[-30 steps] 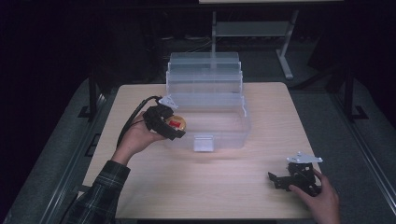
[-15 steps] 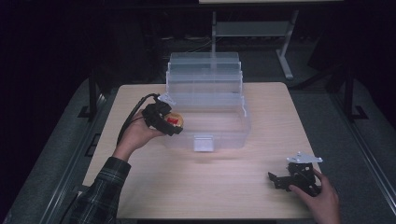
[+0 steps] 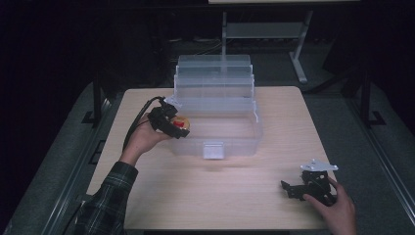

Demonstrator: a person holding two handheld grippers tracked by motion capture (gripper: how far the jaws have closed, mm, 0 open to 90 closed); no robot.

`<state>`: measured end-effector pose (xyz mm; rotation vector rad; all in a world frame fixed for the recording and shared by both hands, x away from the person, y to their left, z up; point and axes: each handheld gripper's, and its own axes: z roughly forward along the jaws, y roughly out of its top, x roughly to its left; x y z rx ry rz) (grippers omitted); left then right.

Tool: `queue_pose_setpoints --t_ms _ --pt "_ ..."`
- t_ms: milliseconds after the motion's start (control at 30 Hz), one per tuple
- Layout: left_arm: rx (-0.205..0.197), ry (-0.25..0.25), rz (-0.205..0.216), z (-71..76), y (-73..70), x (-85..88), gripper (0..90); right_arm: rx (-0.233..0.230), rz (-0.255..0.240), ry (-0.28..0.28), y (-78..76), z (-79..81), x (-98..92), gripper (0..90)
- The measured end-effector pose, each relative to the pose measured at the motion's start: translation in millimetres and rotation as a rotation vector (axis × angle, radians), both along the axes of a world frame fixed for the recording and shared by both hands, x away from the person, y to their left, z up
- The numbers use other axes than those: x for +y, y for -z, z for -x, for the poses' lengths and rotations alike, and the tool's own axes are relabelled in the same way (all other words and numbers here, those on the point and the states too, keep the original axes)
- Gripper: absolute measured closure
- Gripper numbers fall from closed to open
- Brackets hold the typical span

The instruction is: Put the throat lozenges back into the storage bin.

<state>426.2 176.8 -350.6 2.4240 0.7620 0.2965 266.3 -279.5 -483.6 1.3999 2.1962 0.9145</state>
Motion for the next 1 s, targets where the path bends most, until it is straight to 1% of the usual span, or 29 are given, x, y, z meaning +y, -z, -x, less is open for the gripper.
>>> queue_pose_setpoints --t_ms 67,267,667,733,833,1000 --pt "0.002 -0.004 -0.008 -1.3 1.1 0.6 19.5 0.000 0.000 0.000 0.0 0.0 0.0 0.0" --pt "0.005 -0.015 -0.009 -5.7 4.2 3.0 19.5 0.000 0.000 0.001 0.0 0.0 0.1 0.0" --pt "0.009 -0.011 -0.009 -8.5 7.4 3.3 19.1 0.000 0.000 0.000 0.0 0.0 0.0 0.0" --pt "0.009 -0.008 -0.016 -9.0 8.3 3.2 18.9 0.000 0.000 0.000 0.0 0.0 0.0 0.0" --pt "0.003 -0.006 -0.001 -9.1 7.4 3.2 18.4 0.000 0.000 0.000 0.0 0.0 0.0 0.0" --pt "0.001 -0.006 -0.001 -7.6 6.1 3.5 18.4 0.000 0.000 0.000 0.0 0.0 0.0 0.0"
